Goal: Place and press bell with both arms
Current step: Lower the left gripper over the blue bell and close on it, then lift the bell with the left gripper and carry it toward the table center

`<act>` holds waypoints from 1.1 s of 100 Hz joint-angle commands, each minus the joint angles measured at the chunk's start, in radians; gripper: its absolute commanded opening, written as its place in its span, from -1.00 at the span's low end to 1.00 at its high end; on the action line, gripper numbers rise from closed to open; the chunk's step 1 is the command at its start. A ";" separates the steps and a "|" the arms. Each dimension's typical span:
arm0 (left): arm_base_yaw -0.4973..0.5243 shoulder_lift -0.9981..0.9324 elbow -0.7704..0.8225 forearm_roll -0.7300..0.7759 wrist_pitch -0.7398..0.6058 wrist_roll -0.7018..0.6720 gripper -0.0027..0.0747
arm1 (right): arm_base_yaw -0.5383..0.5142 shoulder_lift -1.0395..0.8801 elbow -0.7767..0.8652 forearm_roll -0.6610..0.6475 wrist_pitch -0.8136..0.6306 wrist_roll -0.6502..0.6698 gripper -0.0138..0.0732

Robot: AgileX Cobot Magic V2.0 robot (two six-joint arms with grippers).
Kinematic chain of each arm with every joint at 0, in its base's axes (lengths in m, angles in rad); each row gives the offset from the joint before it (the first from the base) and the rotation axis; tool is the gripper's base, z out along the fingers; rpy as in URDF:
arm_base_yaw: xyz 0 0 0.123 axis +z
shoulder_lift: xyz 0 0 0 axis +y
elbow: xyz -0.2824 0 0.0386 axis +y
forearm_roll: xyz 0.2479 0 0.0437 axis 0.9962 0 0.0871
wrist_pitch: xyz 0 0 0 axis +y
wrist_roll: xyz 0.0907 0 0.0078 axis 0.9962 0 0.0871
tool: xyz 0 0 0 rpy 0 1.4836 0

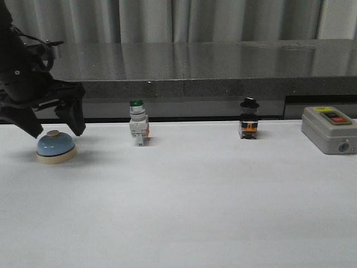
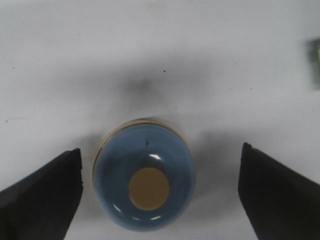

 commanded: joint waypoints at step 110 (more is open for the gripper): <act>-0.009 -0.128 -0.091 0.001 0.002 0.002 -0.24 | -0.005 -0.018 -0.014 -0.011 -0.083 -0.002 -0.82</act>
